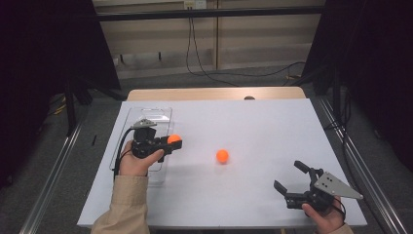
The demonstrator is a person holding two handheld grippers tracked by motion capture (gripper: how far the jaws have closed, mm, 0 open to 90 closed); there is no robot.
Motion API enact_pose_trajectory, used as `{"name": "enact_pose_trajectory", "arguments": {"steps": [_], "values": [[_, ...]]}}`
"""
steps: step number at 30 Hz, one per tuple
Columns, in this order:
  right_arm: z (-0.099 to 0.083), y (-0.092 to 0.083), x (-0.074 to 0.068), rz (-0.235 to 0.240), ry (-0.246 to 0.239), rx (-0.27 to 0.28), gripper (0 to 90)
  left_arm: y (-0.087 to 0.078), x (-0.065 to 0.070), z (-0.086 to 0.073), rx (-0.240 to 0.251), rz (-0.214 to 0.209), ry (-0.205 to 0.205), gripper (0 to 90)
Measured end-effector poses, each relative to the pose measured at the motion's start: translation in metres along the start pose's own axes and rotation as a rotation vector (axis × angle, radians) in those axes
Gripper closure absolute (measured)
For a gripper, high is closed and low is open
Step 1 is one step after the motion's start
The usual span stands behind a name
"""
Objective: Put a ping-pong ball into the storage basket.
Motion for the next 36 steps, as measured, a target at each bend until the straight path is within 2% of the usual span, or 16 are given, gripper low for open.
{"name": "enact_pose_trajectory", "arguments": {"steps": [36], "values": [[0.000,0.000,-0.001,0.005,-0.004,0.000,2.2,-0.001,-0.011,-0.001,0.012,0.027,-0.025,50.9]]}}
Point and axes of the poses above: each handheld gripper's, and its own axes: y roughly forward along the jaws, z roughly out of its top, x roughly to its right, the point moved 6 cm from there along y, roughly forward along the jaws, and after that the axes turned 14 degrees about z, right-handed, at the moved point
